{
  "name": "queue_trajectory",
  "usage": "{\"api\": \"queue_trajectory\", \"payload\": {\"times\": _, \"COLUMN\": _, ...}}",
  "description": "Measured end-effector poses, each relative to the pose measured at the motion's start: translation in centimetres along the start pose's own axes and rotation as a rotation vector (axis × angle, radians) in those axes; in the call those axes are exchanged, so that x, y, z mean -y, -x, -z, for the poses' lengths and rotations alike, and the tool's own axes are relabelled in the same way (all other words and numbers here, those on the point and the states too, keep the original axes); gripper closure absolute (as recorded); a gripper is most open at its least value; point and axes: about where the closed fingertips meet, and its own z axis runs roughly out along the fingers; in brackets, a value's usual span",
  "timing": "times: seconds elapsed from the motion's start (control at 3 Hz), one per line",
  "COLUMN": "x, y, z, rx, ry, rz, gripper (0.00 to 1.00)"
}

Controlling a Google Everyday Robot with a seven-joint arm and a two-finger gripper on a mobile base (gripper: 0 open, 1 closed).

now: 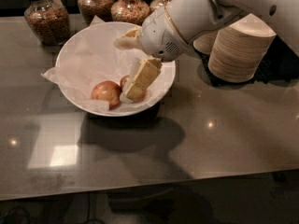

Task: Pick apple from white bowl

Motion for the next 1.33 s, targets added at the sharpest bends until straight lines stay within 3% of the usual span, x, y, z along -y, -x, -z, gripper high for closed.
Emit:
{"api": "queue_trajectory", "payload": {"times": 0.33, "x": 1.0, "y": 0.9, "z": 0.1, "rx": -0.023, "ry": -0.005, "rz": 0.024, "gripper": 0.29}}
{"api": "queue_trajectory", "payload": {"times": 0.67, "x": 1.7, "y": 0.6, "z": 0.2, "rx": -0.033, "ry": -0.01, "rz": 0.029, "gripper": 0.28}}
{"api": "queue_trajectory", "payload": {"times": 1.33, "x": 3.3, "y": -4.6, "z": -0.9, "rx": -0.075, "ry": -0.029, "rz": -0.037, "gripper": 0.28}}
